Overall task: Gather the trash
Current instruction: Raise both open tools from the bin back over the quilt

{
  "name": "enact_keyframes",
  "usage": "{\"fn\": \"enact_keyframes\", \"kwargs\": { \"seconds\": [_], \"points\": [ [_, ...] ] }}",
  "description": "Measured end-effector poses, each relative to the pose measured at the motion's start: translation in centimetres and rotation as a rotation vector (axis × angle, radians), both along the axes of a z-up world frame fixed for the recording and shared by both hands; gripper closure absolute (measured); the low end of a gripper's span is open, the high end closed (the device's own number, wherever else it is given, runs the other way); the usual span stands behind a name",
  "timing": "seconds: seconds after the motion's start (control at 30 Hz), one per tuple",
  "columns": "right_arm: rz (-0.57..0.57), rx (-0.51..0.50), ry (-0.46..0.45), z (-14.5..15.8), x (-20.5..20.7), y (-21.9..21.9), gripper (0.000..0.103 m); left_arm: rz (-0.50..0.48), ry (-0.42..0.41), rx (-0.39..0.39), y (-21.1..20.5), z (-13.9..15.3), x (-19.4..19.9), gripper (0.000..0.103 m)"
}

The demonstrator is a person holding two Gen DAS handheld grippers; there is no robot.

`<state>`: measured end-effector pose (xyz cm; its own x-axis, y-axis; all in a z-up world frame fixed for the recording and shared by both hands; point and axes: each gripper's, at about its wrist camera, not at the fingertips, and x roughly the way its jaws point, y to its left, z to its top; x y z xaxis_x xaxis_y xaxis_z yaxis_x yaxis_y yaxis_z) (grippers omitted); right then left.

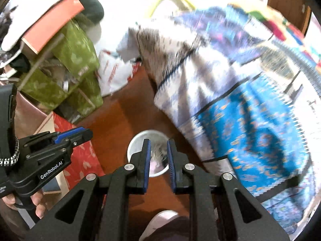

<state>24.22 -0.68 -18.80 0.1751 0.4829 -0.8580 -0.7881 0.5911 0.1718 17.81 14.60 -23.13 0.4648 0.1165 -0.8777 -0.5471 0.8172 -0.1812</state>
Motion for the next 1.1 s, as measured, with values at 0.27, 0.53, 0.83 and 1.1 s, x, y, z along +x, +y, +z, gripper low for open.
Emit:
{"fn": "enact_keyframes", "kwargs": {
  "seconds": [0.27, 0.53, 0.83, 1.1],
  "points": [
    [-0.060, 0.142, -0.141, 6.3, -1.4, -4.9, 0.069, -0.054, -0.164, 0.159, -4.7, 8.4, -0.4, 0.065],
    [-0.183, 0.251, -0.299, 11.5, -1.2, -11.2, 0.047, -0.137, -0.311, 0.238, -10.0, 15.0, 0.9, 0.049],
    [-0.345, 0.239, -0.426, 13.6, 2.7, -19.5, 0.047, -0.263, -0.388, 0.268, -16.0, 17.9, 6.7, 0.043],
    [-0.468, 0.171, -0.449, 12.5, 8.3, -25.9, 0.047, -0.403, -0.372, 0.257, -21.2, 17.3, 14.9, 0.043]
  ]
}}
